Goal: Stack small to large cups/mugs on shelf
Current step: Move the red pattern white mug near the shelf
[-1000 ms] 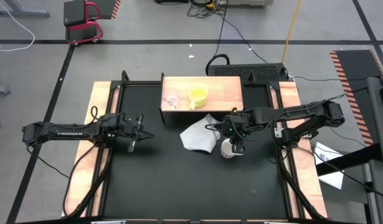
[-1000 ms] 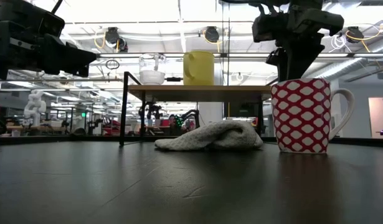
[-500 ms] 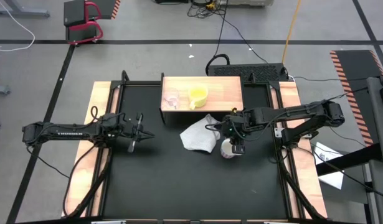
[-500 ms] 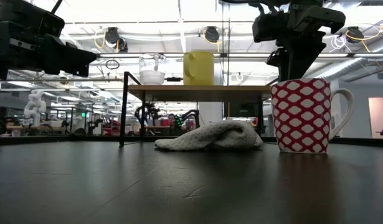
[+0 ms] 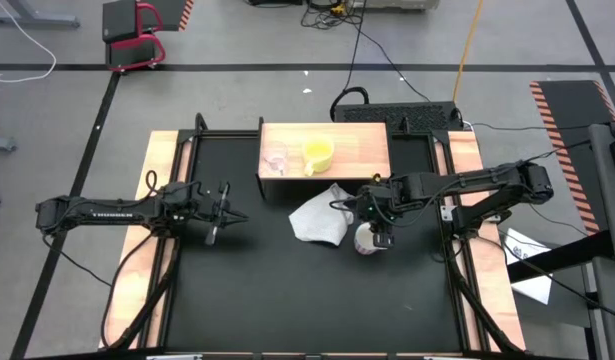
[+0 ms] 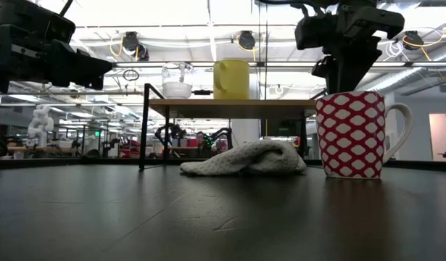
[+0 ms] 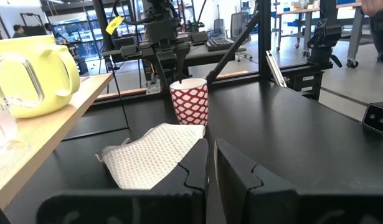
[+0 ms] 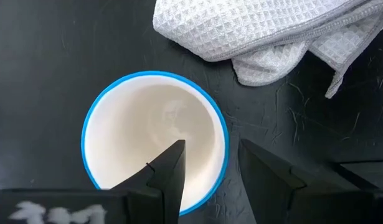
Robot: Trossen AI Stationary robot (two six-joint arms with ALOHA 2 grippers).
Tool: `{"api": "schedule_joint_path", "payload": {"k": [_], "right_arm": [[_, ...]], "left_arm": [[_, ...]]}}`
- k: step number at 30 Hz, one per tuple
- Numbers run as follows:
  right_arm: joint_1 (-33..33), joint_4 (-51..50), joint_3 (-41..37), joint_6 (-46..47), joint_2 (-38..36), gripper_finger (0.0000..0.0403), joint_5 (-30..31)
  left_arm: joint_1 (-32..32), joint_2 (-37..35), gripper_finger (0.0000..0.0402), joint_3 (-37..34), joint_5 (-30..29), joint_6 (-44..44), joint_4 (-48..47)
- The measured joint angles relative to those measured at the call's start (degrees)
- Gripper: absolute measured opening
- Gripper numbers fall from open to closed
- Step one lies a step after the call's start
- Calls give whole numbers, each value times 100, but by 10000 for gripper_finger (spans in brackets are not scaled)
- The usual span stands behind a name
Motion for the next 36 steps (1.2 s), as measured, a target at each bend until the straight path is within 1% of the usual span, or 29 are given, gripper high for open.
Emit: {"api": "schedule_joint_path", "payload": {"k": [4, 10, 25, 36], "right_arm": [[0, -1, -47, 104, 0, 141, -153], [0, 147, -170, 125, 0, 141, -151], [0, 156, -174, 124, 0, 139, -151], [-2, 156, -175, 96, 0, 89, -146]], "left_arm": [[0, 2, 31, 0, 0, -2, -2], [2, 0, 31, 0, 1, 0, -2], [0, 1, 31, 0, 0, 2, -1], [1, 1, 31, 0, 0, 2, 0]]}}
